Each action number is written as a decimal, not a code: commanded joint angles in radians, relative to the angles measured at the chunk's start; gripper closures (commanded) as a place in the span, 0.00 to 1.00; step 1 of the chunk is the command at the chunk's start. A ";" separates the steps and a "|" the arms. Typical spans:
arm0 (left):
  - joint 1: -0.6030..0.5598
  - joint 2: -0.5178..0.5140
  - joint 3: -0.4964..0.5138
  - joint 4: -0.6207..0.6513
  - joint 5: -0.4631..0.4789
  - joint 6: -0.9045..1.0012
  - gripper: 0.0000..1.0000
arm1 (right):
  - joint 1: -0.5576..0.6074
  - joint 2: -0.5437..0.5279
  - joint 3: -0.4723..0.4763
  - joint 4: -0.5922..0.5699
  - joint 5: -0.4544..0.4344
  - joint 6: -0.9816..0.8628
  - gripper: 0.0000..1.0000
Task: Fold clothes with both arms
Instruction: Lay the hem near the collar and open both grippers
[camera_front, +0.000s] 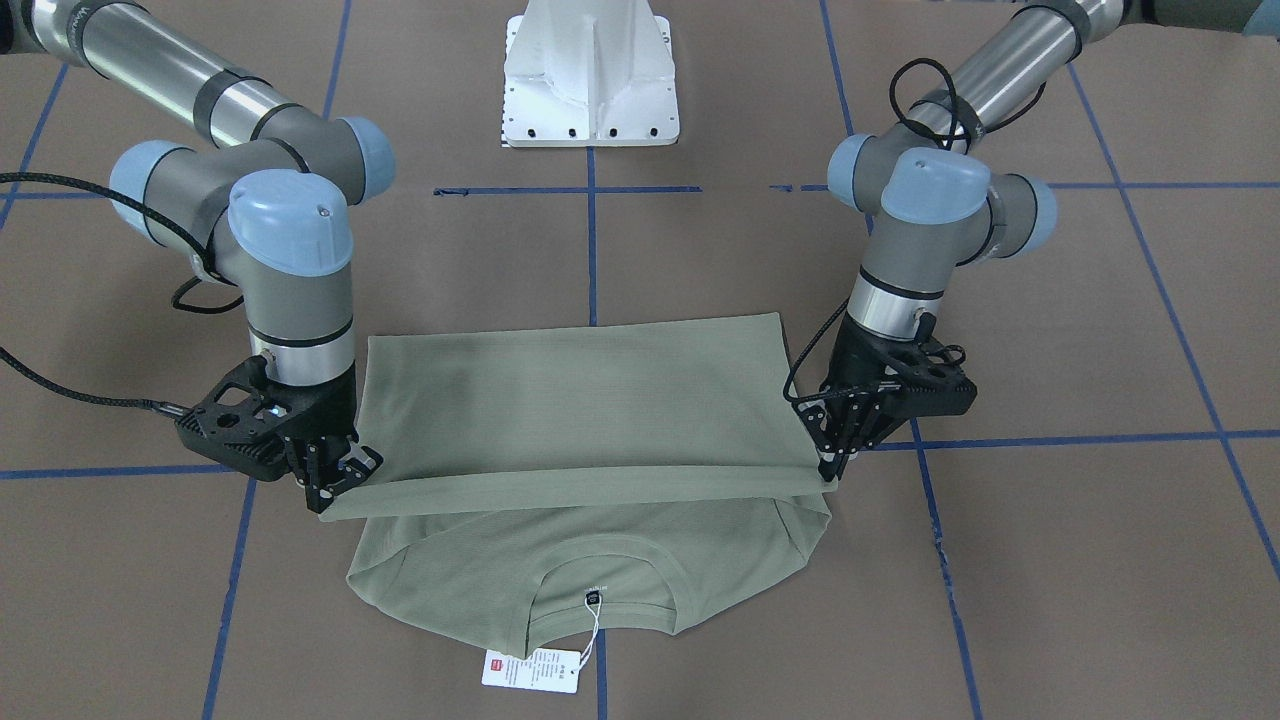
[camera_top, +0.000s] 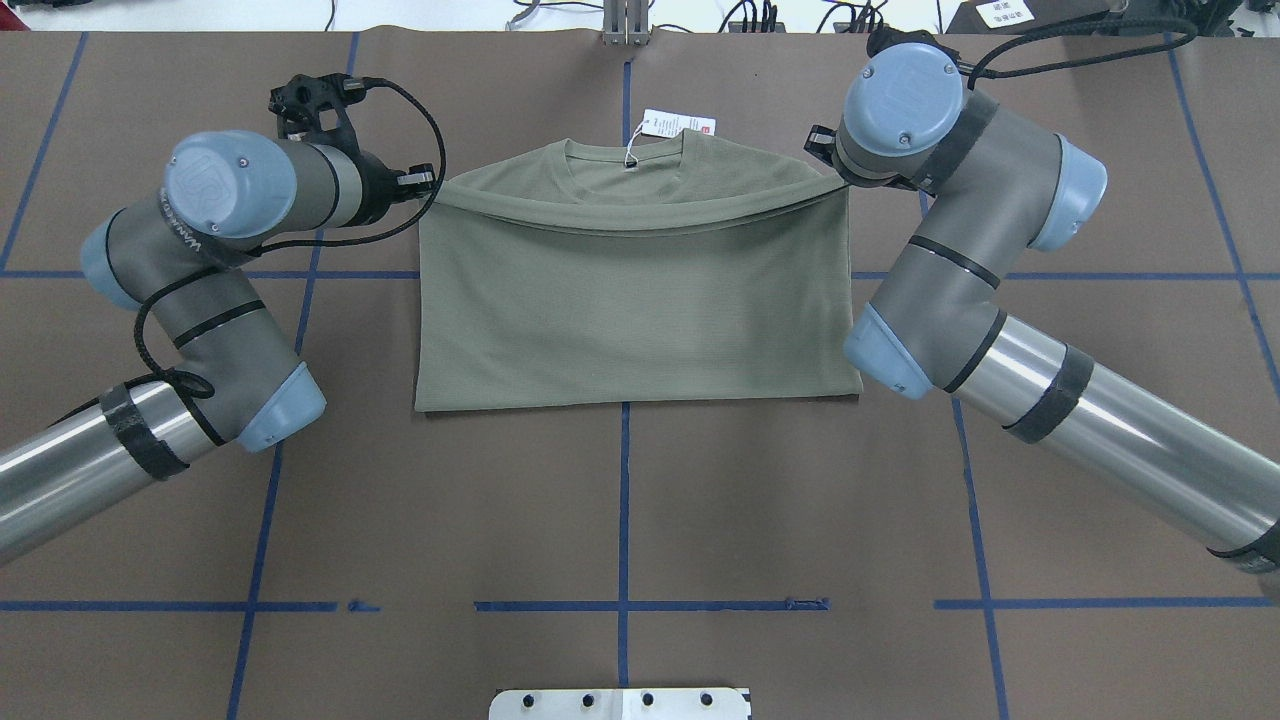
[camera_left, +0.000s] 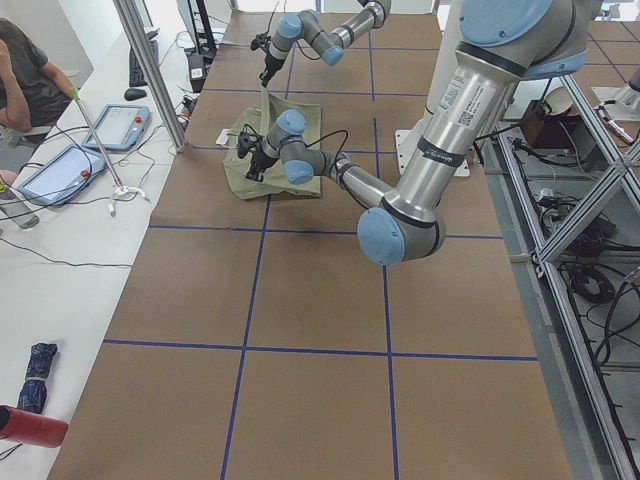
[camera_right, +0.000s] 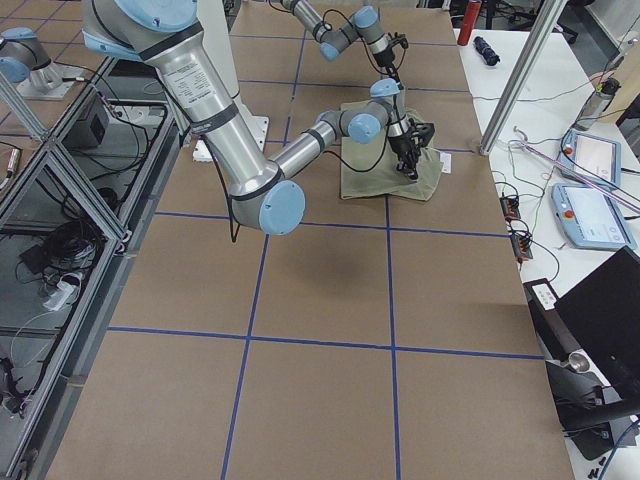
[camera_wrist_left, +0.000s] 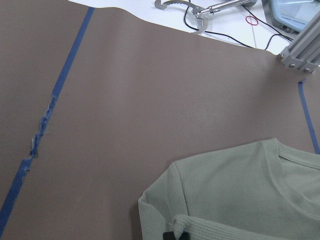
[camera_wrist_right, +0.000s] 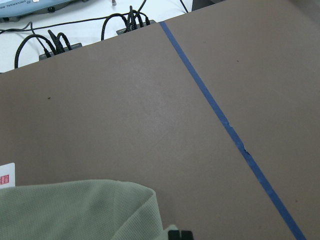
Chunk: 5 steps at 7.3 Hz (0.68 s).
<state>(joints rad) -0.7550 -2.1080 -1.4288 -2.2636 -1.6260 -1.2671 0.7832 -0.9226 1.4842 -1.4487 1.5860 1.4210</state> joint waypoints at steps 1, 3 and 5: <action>-0.007 -0.030 0.111 -0.104 0.003 0.043 1.00 | -0.001 0.059 -0.094 0.005 0.000 -0.005 1.00; -0.010 -0.030 0.134 -0.111 0.003 0.052 1.00 | -0.001 0.110 -0.211 0.066 -0.001 -0.004 1.00; -0.010 -0.030 0.146 -0.113 0.003 0.052 1.00 | 0.002 0.116 -0.242 0.094 -0.001 -0.002 1.00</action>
<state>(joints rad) -0.7650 -2.1381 -1.2928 -2.3745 -1.6230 -1.2159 0.7837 -0.8138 1.2655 -1.3716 1.5848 1.4182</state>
